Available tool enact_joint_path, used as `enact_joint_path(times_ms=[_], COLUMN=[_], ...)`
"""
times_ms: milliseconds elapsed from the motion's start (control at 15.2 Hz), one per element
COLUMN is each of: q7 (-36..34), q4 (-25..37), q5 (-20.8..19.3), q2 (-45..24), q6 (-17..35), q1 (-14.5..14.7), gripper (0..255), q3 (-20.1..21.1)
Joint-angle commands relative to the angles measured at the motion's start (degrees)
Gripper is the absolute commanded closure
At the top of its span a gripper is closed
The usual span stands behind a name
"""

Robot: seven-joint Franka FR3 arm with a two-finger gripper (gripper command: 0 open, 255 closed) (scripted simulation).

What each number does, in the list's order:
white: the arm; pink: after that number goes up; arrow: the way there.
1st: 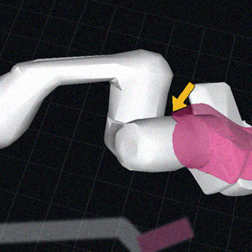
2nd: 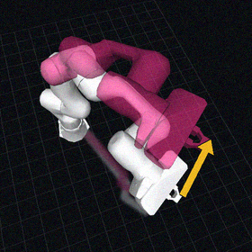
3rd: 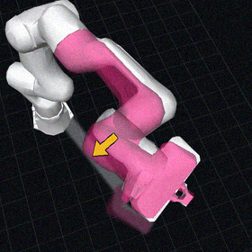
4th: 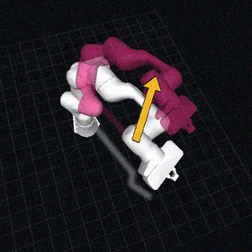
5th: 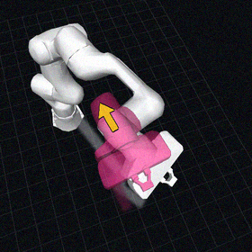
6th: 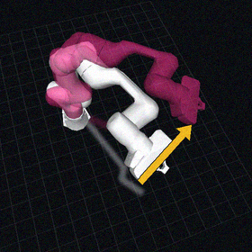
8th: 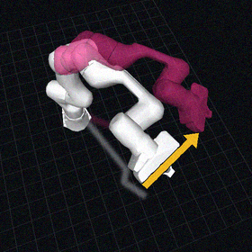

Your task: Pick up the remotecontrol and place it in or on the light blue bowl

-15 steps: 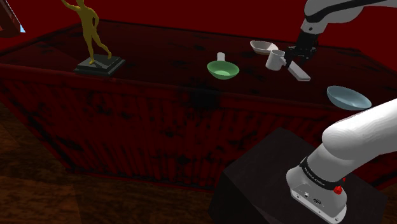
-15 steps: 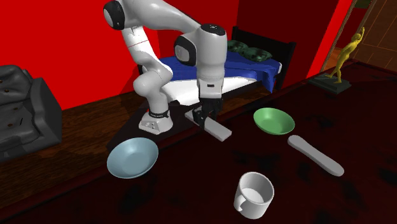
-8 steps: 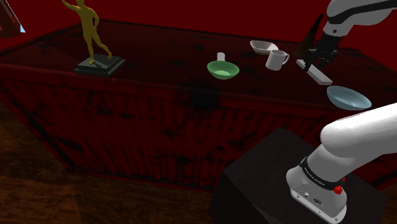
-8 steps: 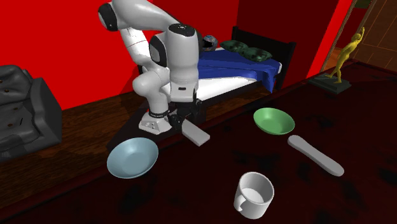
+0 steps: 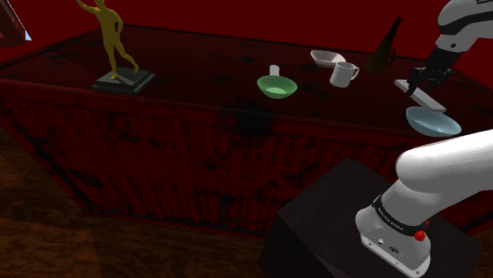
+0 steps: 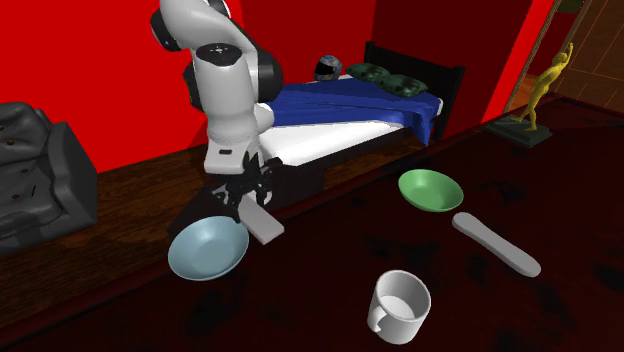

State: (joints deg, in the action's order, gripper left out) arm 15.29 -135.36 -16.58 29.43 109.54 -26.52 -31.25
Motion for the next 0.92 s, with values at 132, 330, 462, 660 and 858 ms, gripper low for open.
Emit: enact_joint_path(times_ms=[132, 330, 462, 660, 858], q7=[5.5, 9.9, 11.3, 11.3, 11.3], q4=[1.2, 3.0, 3.0, 1.1, -0.6], q5=[-2.0, -3.0, -3.3, -3.6, -3.8], q2=[0.5, -0.2, -0.8, -1.3, -2.0], q6=[-0.7, -0.9, -0.1, 2.3, 4.8], q1=[-2.1, -3.3, -3.6, -3.6, -3.5], gripper=[255, 255, 255, 255, 255], q3=[-4.0, -7.6, -9.0, -9.7, -10.6])
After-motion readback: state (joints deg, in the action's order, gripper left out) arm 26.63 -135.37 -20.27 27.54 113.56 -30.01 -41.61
